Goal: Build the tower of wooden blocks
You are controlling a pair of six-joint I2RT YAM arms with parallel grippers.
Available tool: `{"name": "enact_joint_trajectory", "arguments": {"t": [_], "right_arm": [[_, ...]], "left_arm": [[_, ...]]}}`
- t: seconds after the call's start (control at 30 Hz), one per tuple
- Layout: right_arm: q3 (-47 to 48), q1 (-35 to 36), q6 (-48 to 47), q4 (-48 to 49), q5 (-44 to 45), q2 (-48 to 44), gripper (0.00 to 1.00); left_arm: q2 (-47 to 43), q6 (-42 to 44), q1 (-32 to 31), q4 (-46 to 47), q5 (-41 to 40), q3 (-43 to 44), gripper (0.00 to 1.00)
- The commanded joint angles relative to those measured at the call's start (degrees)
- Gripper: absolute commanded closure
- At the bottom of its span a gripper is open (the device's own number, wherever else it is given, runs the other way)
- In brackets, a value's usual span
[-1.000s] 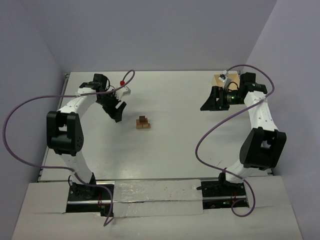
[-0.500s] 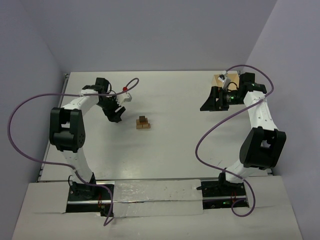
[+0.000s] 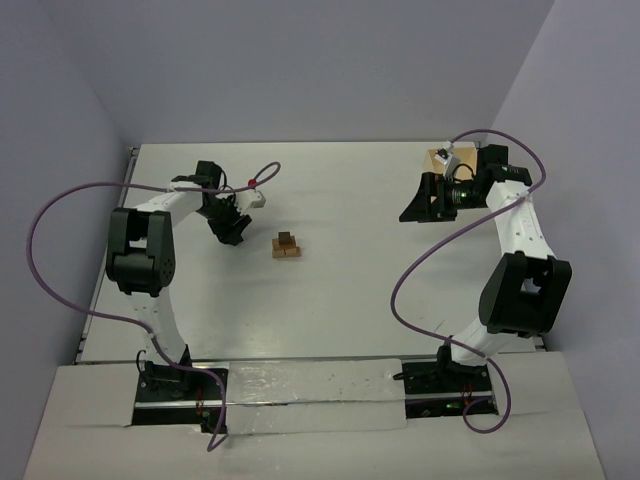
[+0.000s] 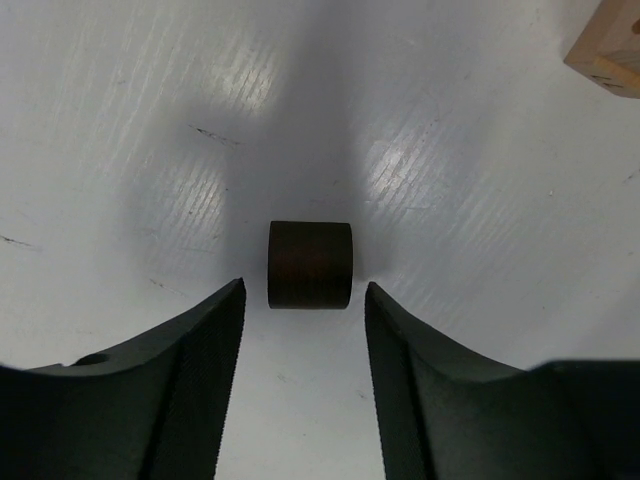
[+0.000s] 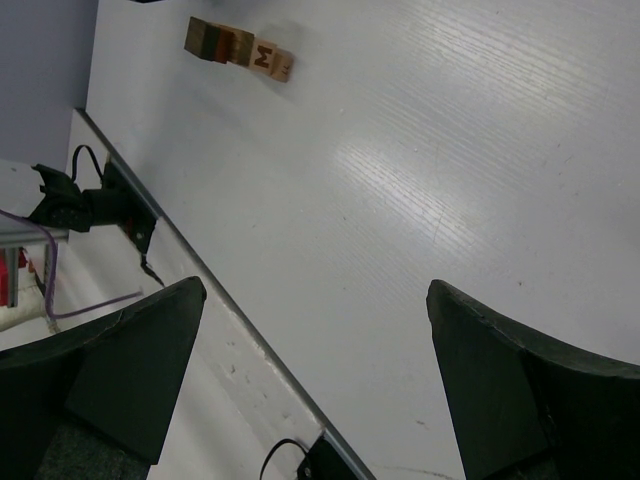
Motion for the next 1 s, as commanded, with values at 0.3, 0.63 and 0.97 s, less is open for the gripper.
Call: {"name": "enact_joint_trajectory", "arguments": {"t": [0.3,0.63,0.97], "right_arm": [[2.4,0.5,-1.0,-0.8,-0.3,-0.1,0.0],[2.0,0.5,-1.7,-1.4,-1.6,-1.8,0.0],[3.1,0.8,-2.6,-2.3,-2.1,-1.9,0.0]], "left_arm": [[-1.2,0.5,-0.4,2.4,1.2,0.5,0.75],[-11.8,9.8,-0.9,-18.0,5.9,10.6,0.86],[-18.3,9.0,-9.3,-17.3,1.1,13.5,0.96]]}}
